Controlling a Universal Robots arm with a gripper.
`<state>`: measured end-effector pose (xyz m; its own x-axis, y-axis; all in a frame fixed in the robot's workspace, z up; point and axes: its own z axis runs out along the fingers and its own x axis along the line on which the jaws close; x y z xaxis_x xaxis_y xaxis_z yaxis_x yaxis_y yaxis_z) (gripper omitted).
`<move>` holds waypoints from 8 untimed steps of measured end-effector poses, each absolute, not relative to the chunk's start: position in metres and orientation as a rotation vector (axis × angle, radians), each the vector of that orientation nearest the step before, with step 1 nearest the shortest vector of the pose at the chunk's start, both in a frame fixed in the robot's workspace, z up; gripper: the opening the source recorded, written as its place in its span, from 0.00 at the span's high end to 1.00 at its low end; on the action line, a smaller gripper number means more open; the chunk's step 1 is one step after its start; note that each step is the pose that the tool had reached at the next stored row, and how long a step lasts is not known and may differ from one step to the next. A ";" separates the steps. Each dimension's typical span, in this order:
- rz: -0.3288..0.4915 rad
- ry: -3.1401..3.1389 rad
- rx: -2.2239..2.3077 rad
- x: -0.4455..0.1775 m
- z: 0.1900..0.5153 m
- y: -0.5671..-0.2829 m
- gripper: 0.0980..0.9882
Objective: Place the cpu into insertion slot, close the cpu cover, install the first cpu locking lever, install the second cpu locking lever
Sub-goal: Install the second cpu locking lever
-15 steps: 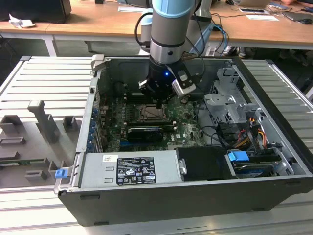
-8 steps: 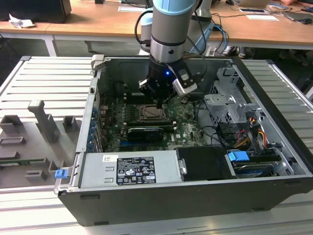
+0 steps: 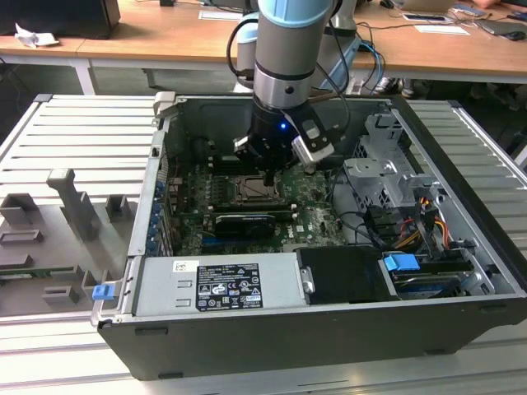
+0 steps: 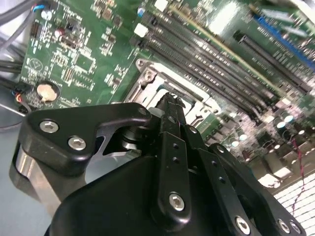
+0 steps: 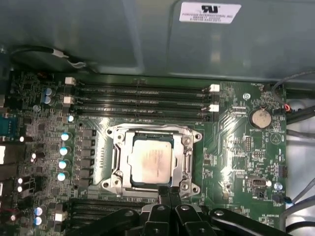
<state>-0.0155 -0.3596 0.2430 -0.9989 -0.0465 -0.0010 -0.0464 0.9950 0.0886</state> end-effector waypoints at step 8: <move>-0.141 -3.137 0.073 -0.016 0.243 -0.376 0.99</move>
<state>-0.0160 -0.3761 0.2427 -0.9989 -0.0462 -0.0010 -0.0461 0.9949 0.0897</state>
